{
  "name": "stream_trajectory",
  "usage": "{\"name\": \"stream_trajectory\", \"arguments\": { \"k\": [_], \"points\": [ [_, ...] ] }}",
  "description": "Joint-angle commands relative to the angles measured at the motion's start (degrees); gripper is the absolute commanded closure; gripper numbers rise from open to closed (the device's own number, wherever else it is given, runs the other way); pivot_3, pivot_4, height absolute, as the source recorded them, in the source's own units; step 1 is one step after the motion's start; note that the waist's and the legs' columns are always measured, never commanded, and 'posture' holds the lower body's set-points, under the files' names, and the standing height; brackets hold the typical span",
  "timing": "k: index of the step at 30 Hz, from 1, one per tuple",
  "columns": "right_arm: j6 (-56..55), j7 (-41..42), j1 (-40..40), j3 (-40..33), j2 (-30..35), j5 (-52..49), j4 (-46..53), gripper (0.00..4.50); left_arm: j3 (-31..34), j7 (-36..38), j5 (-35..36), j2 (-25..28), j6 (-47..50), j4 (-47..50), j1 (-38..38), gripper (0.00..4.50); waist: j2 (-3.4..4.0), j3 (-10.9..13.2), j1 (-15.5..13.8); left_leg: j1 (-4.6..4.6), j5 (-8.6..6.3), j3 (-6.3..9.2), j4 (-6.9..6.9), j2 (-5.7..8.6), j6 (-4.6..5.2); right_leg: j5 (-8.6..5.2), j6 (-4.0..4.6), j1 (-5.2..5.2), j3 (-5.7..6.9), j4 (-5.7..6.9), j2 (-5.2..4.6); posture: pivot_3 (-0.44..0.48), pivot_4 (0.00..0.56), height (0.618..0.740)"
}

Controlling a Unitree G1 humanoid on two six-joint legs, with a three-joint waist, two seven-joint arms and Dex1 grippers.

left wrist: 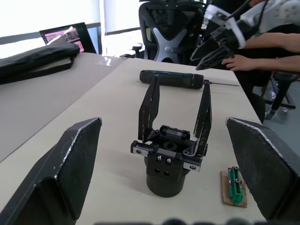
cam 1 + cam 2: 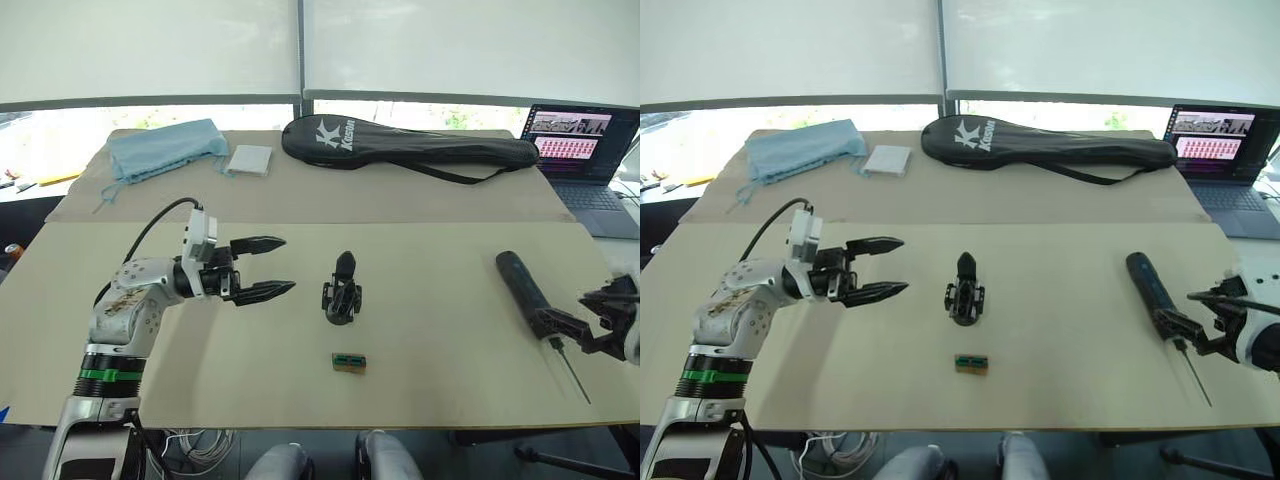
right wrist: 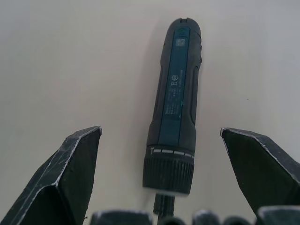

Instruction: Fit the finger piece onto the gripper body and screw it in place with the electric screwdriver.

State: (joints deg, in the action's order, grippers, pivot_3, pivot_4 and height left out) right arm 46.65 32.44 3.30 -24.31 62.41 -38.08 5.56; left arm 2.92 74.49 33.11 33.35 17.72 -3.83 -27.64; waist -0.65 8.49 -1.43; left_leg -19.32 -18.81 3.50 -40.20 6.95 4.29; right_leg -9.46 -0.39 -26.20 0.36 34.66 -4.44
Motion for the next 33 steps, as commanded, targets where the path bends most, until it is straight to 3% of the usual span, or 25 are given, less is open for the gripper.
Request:
{"name": "stream_trajectory", "arguments": {
  "k": [1, 8, 13, 16, 20, 22, 25, 33],
  "points": [
    [0.6, 1.4, -6.1, 6.0, 1.5, 5.2, -4.7, 0.00, 0.2, 1.0, 0.7, 0.2, -0.2, 1.2, -1.4, 0.02, 0.00, 0.0, 0.1, -0.01, 0.00, 0.00, -0.01, 0.00, 0.00, 0.00, 0.00, 0.00, 0.01, 0.00, 0.00, 0.000, 0.150, 0.740],
    [2.1, 4.5, -14.6, 13.9, -0.5, 10.5, -12.8, 0.00, 0.1, 2.7, 1.2, 0.8, -0.2, 2.6, -0.6, 0.02, 0.02, 0.0, 0.4, -0.02, 0.00, 0.00, -0.03, 0.00, 0.00, 0.01, 0.01, -0.03, 0.02, 0.01, 0.00, 0.000, 0.150, 0.740],
    [6.2, 7.3, -19.1, 15.3, -1.7, 10.9, -17.9, 0.00, 0.1, 2.6, 1.5, 0.6, 0.1, 3.6, -0.3, 0.02, 0.04, 0.0, 0.6, -0.02, 0.00, 0.00, -0.02, 0.00, 0.00, 0.01, 0.02, -0.04, 0.01, 0.02, 0.00, 0.000, 0.150, 0.740],
    [9.1, 10.8, -20.2, 15.8, -1.4, 9.9, -17.7, 0.74, 0.2, 2.5, 1.5, 0.7, 0.2, 4.0, -0.2, 0.00, 0.04, 0.0, 0.7, -0.02, 0.00, 0.00, -0.03, -0.01, 0.00, 0.01, 0.02, -0.03, 0.02, 0.02, 0.01, 0.000, 0.150, 0.740],
    [9.3, 12.5, -19.9, 14.9, -1.3, 10.4, -16.0, 2.25, 0.3, 2.4, 1.6, 0.9, 0.3, 4.6, 0.2, 0.00, 0.05, 0.0, 0.7, -0.01, 0.00, 0.00, -0.02, -0.01, 0.00, 0.01, 0.03, -0.04, 0.03, 0.03, 0.02, 0.000, 0.150, 0.740],
    [8.0, 13.1, -18.7, 13.7, -1.1, 10.8, -14.9, 2.55, 0.4, 2.3, 1.7, 1.0, 0.2, 5.2, 0.7, 0.00, 0.05, 0.0, 0.7, -0.02, 0.00, 0.00, -0.02, -0.01, 0.00, 0.01, 0.03, -0.06, 0.01, 0.04, 0.01, 0.000, 0.150, 0.740],
    [6.5, 14.5, -16.2, 10.4, -0.6, 9.7, -9.6, 2.55, 0.8, 2.2, 1.8, 1.3, 0.2, 6.0, 1.6, 0.00, 0.09, 0.0, 0.7, -0.02, 0.00, 0.00, -0.02, -0.01, -0.01, 0.01, 0.03, -0.07, 0.02, 0.07, 0.01, 0.000, 0.150, 0.740],
    [19.5, 8.2, -12.6, 5.7, -2.9, 3.3, 18.0, 2.55, 2.8, 3.3, 1.5, 3.7, -1.6, 5.5, 6.1, 0.00, 0.42, 0.2, 0.8, -0.01, -0.01, -0.01, 0.00, -0.03, -0.02, 0.01, 0.03, -0.12, 0.00, 0.16, 0.04, 0.000, 0.150, 0.740]
  ]
}}
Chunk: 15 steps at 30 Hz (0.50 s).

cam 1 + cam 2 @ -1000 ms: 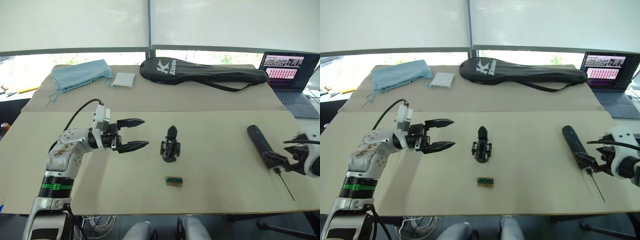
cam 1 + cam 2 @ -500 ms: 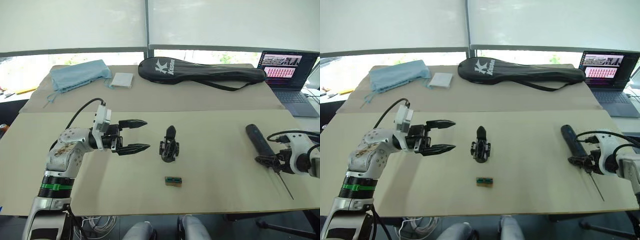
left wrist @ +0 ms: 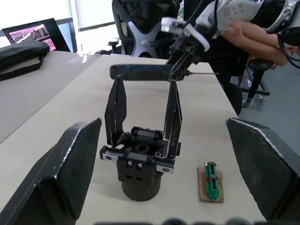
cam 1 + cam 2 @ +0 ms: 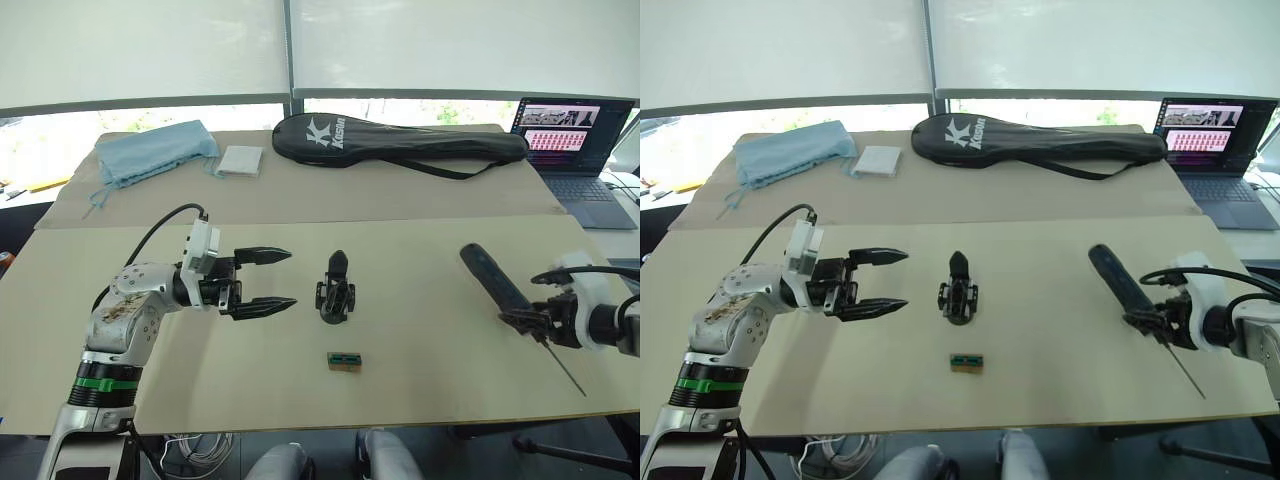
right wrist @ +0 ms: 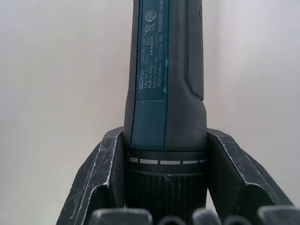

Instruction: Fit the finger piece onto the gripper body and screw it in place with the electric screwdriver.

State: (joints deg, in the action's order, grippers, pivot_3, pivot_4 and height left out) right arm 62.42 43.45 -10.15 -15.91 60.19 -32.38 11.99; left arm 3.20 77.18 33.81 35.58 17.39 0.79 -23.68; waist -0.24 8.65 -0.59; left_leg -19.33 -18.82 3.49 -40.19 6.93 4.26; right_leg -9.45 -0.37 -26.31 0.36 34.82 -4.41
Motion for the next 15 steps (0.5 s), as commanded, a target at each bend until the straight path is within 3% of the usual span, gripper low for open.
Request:
{"name": "stream_trajectory", "arguments": {
  "k": [1, 6, 15],
  "points": [
    [5.3, -4.1, 1.9, -2.5, -1.3, -3.0, 15.8, 2.55, 2.8, 0.9, 0.2, 1.8, -2.2, 0.4, 3.5, 0.00, 0.01, 0.0, -0.1, 0.00, 0.00, 0.00, 0.03, -0.01, 0.00, 0.00, 0.00, -0.01, 0.00, -0.01, 0.01, 0.000, 0.150, 0.740],
    [3.8, -7.8, 7.5, 1.4, -2.0, 0.0, 25.5, 2.55, 3.1, 1.7, -0.7, 2.1, -5.5, -0.3, 6.6, 0.00, -0.03, 0.0, -0.9, -0.05, -0.01, 0.02, -0.01, 0.07, 0.02, 0.00, -0.02, 0.00, 0.06, -0.07, -0.04, 0.000, 0.150, 0.740],
    [1.1, -9.5, 4.9, 8.2, -5.1, 2.9, 20.8, 2.55, 0.4, 3.3, -2.2, 1.2, -8.6, -0.1, 6.5, 0.00, -0.03, 0.0, -1.0, -0.06, -0.03, 0.02, -0.07, 0.15, 0.02, 0.13, -0.18, 0.04, 0.22, -0.29, -0.05, 0.000, 0.150, 0.740]
  ]
}}
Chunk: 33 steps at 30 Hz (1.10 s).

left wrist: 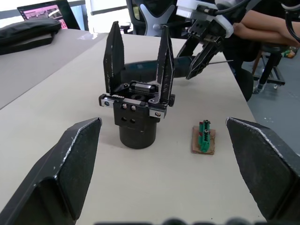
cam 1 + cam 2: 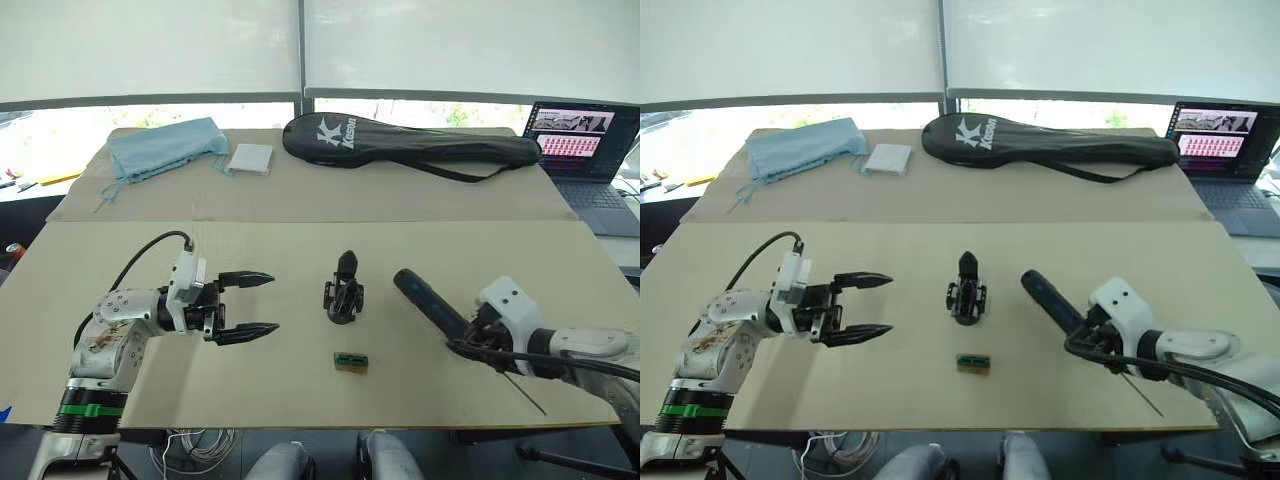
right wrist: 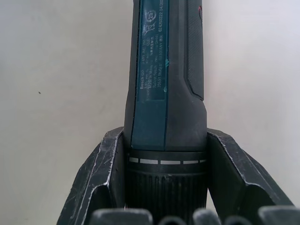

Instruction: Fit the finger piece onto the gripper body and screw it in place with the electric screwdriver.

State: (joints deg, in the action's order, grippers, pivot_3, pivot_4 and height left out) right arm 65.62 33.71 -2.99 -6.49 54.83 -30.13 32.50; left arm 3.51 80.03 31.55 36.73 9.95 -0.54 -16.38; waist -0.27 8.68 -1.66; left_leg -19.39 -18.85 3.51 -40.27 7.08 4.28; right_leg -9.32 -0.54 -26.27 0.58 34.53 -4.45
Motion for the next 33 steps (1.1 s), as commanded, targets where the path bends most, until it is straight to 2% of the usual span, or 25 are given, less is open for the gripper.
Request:
{"name": "stream_trajectory", "arguments": {
  "k": [1, 8, 9, 13, 14, 19, 24, 28, 31, 33],
  "points": [
    [-2.3, 1.0, -2.7, -0.5, 0.7, 0.7, -0.4, 2.55, -0.1, 0.5, 0.0, 0.0, -1.3, 1.2, -0.9, 0.00, 0.00, 0.0, 0.2, -0.01, 0.00, 0.00, 0.00, 0.00, 0.00, 0.00, 0.00, -0.01, 0.00, 0.00, 0.00, 0.000, 0.150, 0.740],
    [-1.8, 3.1, -5.0, 1.4, 0.6, 0.8, -3.7, 2.55, -0.3, 0.3, -0.2, 0.0, -1.7, 1.0, -1.3, 0.00, 0.00, 0.0, 0.7, 0.00, 0.00, 0.00, 0.01, -0.01, 0.01, 0.01, 0.01, 0.01, -0.03, -0.01, 0.00, 0.000, 0.150, 0.740],
    [-1.6, 3.5, -5.1, 1.4, 0.7, 0.6, -3.7, 1.52, -0.3, 0.3, -0.2, 0.0, -1.7, 1.1, -1.3, 0.00, 0.00, 0.0, 0.7, 0.00, 0.00, 0.00, 0.01, -0.02, 0.01, 0.01, 0.01, 0.01, -0.03, -0.01, 0.00, 0.000, 0.150, 0.740],
    [-0.3, 4.6, -6.7, 0.6, 1.7, 0.0, -3.4, 0.17, -0.4, 0.1, 0.0, -0.1, -1.5, 1.9, -0.8, 0.00, 0.00, 0.0, 0.8, 0.01, 0.00, 0.00, -0.01, -0.02, 0.01, 0.01, 0.01, 0.04, -0.03, -0.01, 0.00, 0.000, 0.150, 0.740],
    [0.4, 5.1, -7.2, 0.2, 2.4, -0.4, -3.3, 0.08, -0.4, 0.0, 0.1, -0.1, -1.5, 2.0, -0.8, 0.00, 0.00, 0.0, 0.9, 0.02, 0.00, 0.00, 0.00, -0.02, 0.01, 0.01, 0.01, 0.04, -0.03, -0.01, 0.00, 0.000, 0.150, 0.740],
    [7.9, 7.3, -10.4, -1.6, 8.0, -3.6, -1.5, 0.08, -0.6, 0.0, 0.2, -0.3, -1.4, 2.0, -0.9, 0.00, 0.00, 0.0, 0.8, -0.01, 0.00, 0.00, 0.00, -0.01, 0.02, 0.01, 0.01, 0.02, -0.02, -0.02, -0.01, 0.000, 0.150, 0.740],
    [18.7, 10.3, -17.0, 0.4, 14.6, -8.9, 0.0, 0.08, -0.6, -0.4, 0.7, -0.8, -0.8, 1.9, -1.5, 0.00, 0.00, 0.0, 0.8, -0.02, -0.01, 0.03, 0.00, -0.07, 0.03, 0.01, 0.02, 0.06, -0.04, -0.10, -0.01, 0.000, 0.150, 0.740],
    [23.8, 11.9, -24.9, 5.7, 17.2, -11.3, -0.9, 0.08, -0.9, -0.3, 0.2, -2.2, -2.7, 1.3, -2.5, 0.00, 0.00, 0.0, 0.9, -0.07, -0.01, 0.03, 0.01, -0.11, 0.04, 0.03, 0.05, 0.04, -0.04, -0.15, -0.01, 0.000, 0.150, 0.740],
    [25.0, 12.5, -27.2, 9.3, 18.9, -11.5, -1.2, 0.08, -1.4, 0.1, -0.2, -2.4, -3.3, 1.1, -2.9, 0.00, 0.00, 0.0, 0.9, -0.12, -0.02, 0.04, 0.00, -0.12, 0.05, 0.04, 0.06, 0.03, -0.01, -0.23, -0.01, 0.000, 0.150, 0.740],
    [26.4, 12.1, -29.8, 14.4, 18.7, -11.1, -2.0, 0.08, -2.4, 1.0, -0.5, -2.3, -3.7, 1.4, -2.9, 0.00, 0.00, 0.0, 0.9, -0.17, -0.02, 0.04, 0.00, -0.12, 0.06, 0.04, 0.05, 0.01, 0.00, -0.25, -0.01, 0.000, 0.150, 0.740]
  ]
}}
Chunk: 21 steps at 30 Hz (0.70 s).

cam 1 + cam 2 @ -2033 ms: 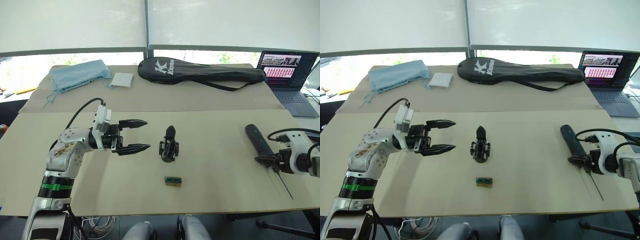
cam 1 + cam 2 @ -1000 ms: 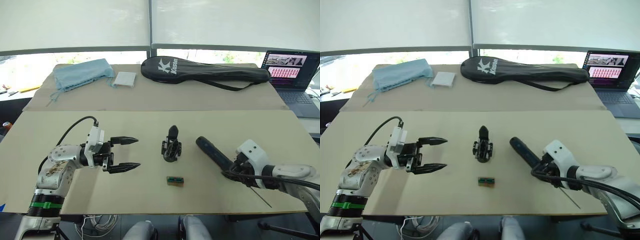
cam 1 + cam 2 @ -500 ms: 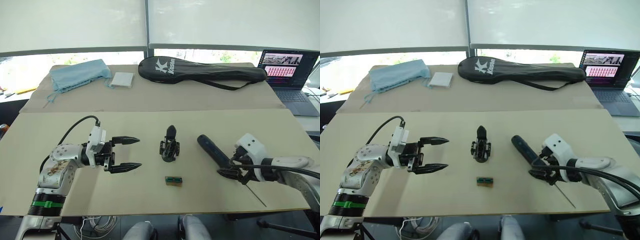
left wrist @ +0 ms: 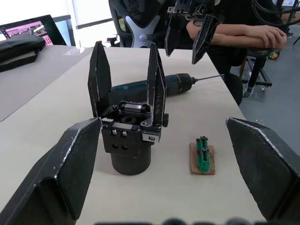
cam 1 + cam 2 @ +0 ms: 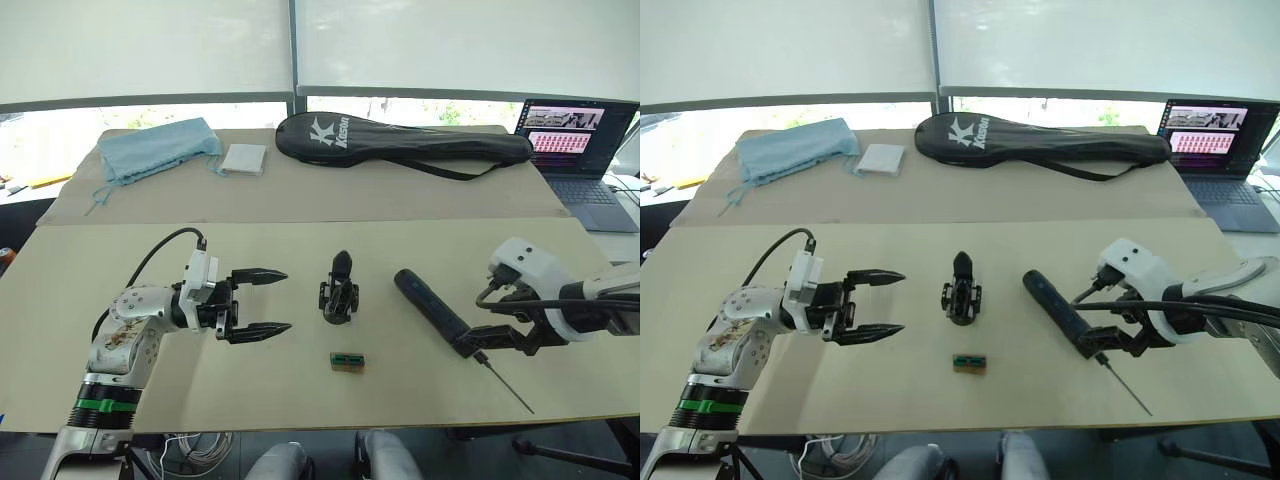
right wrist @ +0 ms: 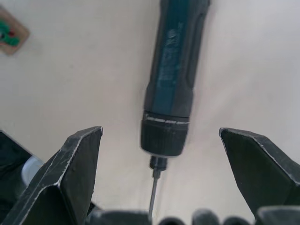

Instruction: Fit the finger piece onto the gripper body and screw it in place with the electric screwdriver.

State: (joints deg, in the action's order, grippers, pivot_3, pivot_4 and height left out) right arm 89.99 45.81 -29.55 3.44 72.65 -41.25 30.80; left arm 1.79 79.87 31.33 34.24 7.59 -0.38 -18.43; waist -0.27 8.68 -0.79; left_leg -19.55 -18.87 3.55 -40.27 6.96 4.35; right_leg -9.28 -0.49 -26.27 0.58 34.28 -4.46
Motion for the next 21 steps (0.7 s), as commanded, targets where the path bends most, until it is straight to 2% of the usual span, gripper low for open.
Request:
{"name": "stream_trajectory", "arguments": {
  "k": [1, 10, 21],
  "points": [
    [2.3, -0.6, -4.9, 7.3, 0.0, 0.8, -1.2, 0.08, -1.2, 1.7, -0.4, 0.1, -1.6, 1.6, -0.5, 0.00, 0.00, 0.0, 0.0, -0.02, 0.00, 0.00, -0.01, 0.00, 0.00, 0.00, 0.00, -0.01, 0.00, -0.02, 0.00, 0.000, 0.150, 0.740],
    [0.5, -2.9, -11.5, 18.9, -3.6, 6.0, -7.8, 0.08, -3.0, 2.0, -0.6, 0.1, -1.8, 4.1, 2.0, 0.00, 0.01, 0.0, 0.0, -0.15, 0.00, 0.00, -0.02, 0.00, 0.00, 0.07, 0.00, -0.09, 0.04, -0.12, 0.00, 0.000, 0.150, 0.740],
    [-3.6, 1.3, -19.1, 32.1, -7.2, 11.7, -14.9, 0.08, -3.5, 1.3, -0.7, -0.5, -2.0, 4.5, 2.6, 0.00, 0.01, 0.0, 0.1, -0.19, 0.01, 0.02, -0.05, 0.00, 0.00, 0.07, 0.01, -0.11, 0.08, -0.12, 0.00, 0.000, 0.150, 0.740]
  ]
}}
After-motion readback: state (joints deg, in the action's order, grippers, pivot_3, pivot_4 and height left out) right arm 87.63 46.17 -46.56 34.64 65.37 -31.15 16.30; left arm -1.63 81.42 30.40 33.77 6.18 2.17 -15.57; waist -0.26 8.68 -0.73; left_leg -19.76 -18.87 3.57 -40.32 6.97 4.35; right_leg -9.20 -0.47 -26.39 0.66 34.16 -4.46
